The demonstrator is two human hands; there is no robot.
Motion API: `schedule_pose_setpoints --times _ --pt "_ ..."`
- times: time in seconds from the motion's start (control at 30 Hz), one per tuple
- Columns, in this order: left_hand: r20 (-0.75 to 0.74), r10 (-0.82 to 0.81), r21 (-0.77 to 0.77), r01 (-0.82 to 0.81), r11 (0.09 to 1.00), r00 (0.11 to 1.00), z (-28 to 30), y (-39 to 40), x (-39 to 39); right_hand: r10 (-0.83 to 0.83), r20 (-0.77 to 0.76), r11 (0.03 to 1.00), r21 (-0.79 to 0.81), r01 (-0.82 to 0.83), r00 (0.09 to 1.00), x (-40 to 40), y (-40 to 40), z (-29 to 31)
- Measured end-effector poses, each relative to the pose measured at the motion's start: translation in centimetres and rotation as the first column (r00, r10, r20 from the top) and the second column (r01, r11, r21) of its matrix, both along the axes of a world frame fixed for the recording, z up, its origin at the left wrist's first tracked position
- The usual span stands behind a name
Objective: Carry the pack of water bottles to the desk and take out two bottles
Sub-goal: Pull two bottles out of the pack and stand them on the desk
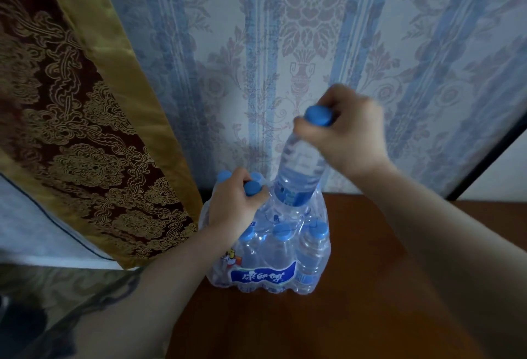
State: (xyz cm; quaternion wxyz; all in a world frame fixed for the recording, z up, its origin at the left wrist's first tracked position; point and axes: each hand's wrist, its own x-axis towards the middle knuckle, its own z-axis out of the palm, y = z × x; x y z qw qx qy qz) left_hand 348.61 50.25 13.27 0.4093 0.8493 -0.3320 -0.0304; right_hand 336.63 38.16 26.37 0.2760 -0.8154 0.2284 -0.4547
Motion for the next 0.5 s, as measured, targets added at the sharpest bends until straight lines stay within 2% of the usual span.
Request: schedule_pose_setpoints --times 0.1,0.17,0.3,0.37,0.5 --pt "0.004 0.005 0.029 -0.005 1.0 1.0 0.4 -0.2 -0.3 -0.144 0.128 0.989 -0.011 0.146 0.981 -1.5 -1.3 3.8" --pt "0.01 0.021 0.011 -0.021 1.0 1.0 1.5 -1.1 -0.8 -0.17 0.102 0.985 -0.012 0.172 0.98 -2.2 -1.9 4.9" --pt "0.075 0.09 -0.195 -0.074 0.978 0.993 5.9 -3.4 -1.4 -0.191 -0.005 0.981 0.016 0.191 0.982 -3.3 -2.4 3.7" --pt "0.114 0.08 -0.211 -0.055 0.976 0.99 8.1 -4.0 -1.3 -0.197 -0.021 0.979 0.044 0.197 0.98 -3.7 -2.7 3.1" --pt "0.088 0.009 -0.2 0.009 0.98 0.996 10.4 -4.3 -1.3 -0.206 -0.069 0.977 0.05 0.209 0.976 -4.1 -2.9 2.4"
